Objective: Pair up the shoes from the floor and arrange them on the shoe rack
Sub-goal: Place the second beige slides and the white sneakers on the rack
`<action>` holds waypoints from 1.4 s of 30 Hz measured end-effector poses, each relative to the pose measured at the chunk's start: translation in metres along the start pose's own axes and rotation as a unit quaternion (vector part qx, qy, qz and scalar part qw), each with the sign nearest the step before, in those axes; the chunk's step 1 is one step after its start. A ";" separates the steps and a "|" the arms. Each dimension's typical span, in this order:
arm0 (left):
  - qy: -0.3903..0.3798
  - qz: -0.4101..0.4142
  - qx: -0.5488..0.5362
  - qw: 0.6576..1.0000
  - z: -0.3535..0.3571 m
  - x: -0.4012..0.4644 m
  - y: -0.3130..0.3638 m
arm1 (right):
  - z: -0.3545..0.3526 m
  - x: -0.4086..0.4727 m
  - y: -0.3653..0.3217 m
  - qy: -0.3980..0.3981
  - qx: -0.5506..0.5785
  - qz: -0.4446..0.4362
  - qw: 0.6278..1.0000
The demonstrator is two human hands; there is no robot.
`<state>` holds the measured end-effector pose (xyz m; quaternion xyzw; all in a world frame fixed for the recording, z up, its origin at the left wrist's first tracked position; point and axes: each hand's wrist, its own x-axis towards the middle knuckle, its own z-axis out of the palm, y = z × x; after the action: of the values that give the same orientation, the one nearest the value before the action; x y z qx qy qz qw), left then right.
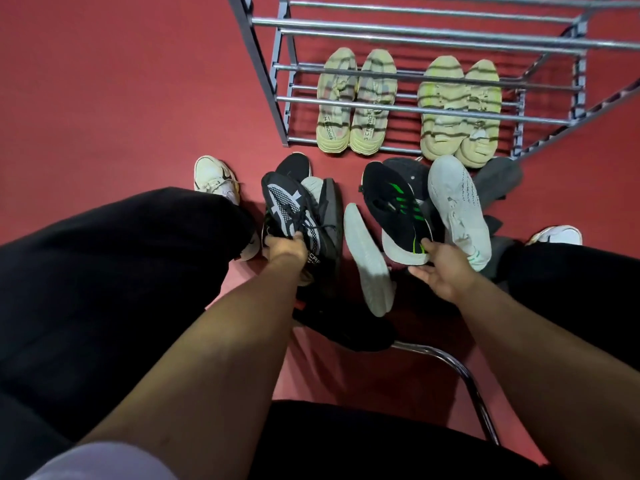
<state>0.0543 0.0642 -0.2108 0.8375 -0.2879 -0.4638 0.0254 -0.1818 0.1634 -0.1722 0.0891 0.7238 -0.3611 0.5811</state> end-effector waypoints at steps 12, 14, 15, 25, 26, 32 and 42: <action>-0.144 0.205 -0.026 0.968 0.029 -0.008 -0.012 | -0.001 0.009 0.009 0.007 -0.085 -0.062 0.994; -0.181 0.224 -0.007 0.958 0.037 -0.017 -0.007 | 0.001 0.017 0.011 0.077 -0.163 -0.091 0.979; -0.189 0.225 0.003 0.956 0.038 -0.022 -0.003 | 0.001 0.017 0.012 0.108 -0.208 -0.103 0.967; -0.001 -0.007 0.048 0.999 0.027 0.059 -0.045 | -0.013 0.015 0.017 0.204 -0.454 -0.218 0.840; -0.020 -0.040 0.042 0.998 0.028 0.069 -0.050 | -0.012 0.016 0.017 0.199 -0.441 -0.247 0.840; -0.090 0.005 -0.020 0.996 0.030 0.043 -0.040 | -0.011 0.015 0.010 0.179 -0.406 -0.318 0.838; -0.088 0.084 -0.121 0.985 0.051 0.011 -0.013 | -0.009 0.021 0.020 0.151 -0.348 -0.296 0.877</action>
<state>0.0248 0.0813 -0.2520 0.7570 -0.3001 -0.5633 0.1401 -0.1843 0.1771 -0.1987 -0.2837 0.8742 -0.2230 0.3248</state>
